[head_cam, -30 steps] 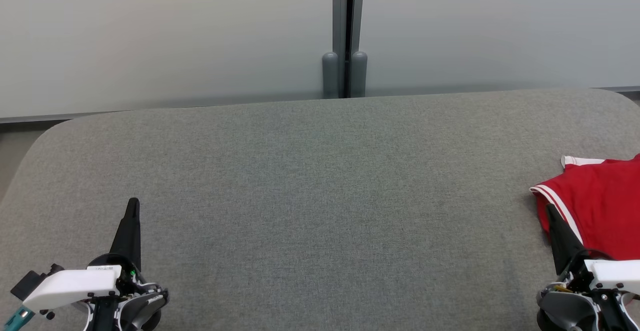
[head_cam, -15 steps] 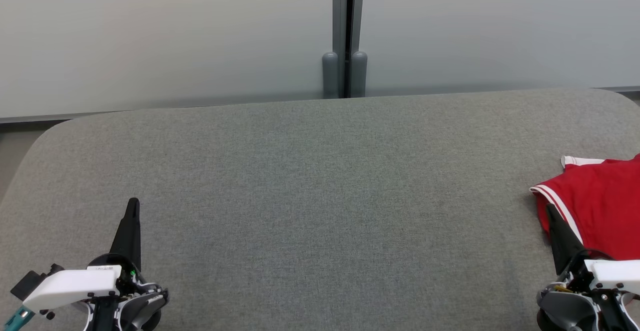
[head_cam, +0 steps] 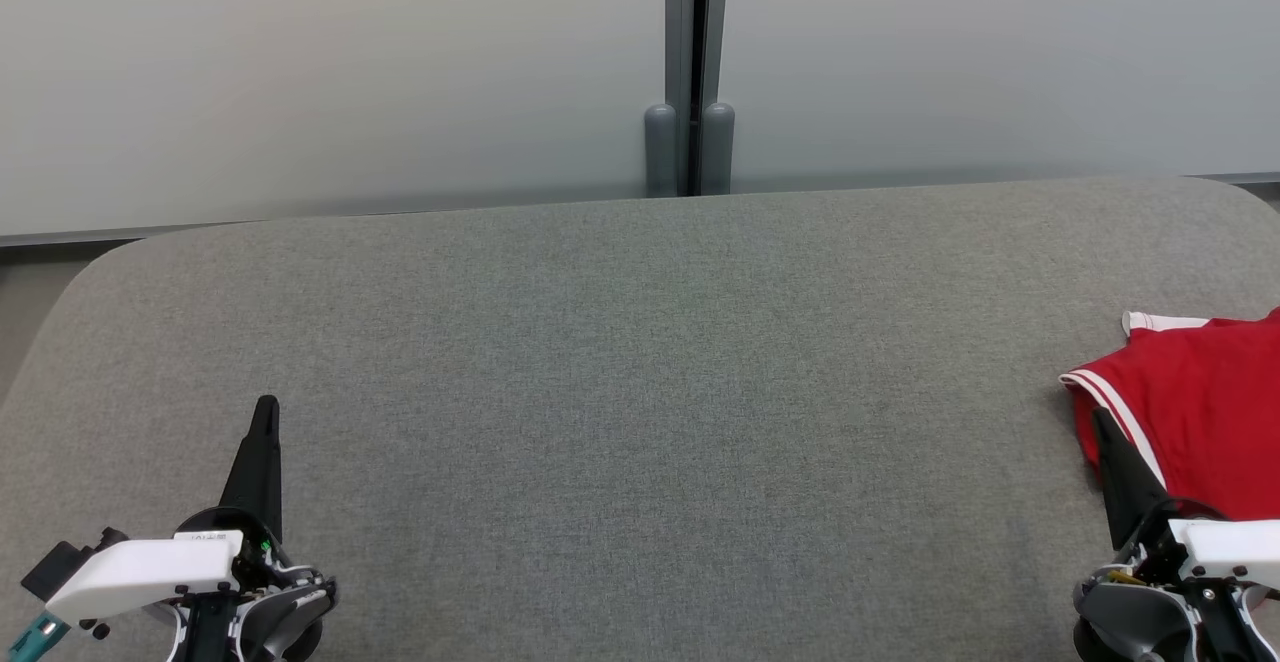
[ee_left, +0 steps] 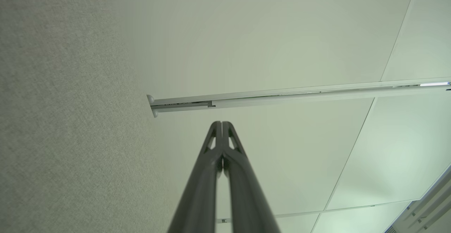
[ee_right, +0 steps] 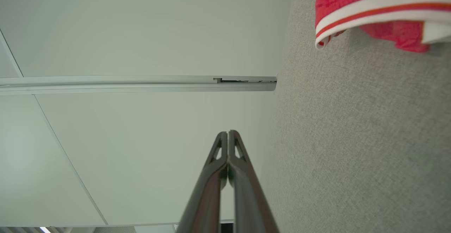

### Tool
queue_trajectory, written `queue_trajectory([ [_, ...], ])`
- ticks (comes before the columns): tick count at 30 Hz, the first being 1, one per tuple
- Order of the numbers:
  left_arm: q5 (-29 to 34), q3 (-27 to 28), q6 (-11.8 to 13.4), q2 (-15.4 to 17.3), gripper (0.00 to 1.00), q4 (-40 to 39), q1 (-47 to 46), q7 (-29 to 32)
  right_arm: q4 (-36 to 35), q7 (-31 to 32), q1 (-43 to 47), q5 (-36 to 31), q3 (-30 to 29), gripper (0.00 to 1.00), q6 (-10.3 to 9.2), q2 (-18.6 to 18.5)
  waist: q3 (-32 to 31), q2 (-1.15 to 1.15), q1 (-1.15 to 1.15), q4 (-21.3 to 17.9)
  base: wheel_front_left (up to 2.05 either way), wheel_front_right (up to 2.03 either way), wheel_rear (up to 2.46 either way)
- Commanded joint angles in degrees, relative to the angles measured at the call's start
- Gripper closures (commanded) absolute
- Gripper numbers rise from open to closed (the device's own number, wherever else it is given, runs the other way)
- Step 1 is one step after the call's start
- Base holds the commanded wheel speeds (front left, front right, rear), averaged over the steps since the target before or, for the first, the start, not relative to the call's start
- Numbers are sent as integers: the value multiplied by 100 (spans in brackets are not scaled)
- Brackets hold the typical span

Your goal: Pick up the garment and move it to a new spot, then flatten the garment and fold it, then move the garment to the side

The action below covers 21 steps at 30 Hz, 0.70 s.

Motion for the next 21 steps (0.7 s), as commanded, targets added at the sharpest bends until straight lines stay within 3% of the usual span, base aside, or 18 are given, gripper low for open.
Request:
queue_trajectory([
  [1, -8, 21, -22, 31, 100, -1, -80, 17, 14, 23, -51, -22, -15, 100, 2, -19, 0, 0, 0, 0, 0, 0, 0],
  [21, -9, 21, -22, 31, 100, -1, -80, 17, 14, 24, -52, -23, -16, 100, 2, -18, 0, 0, 0, 0, 0, 0, 0],
])
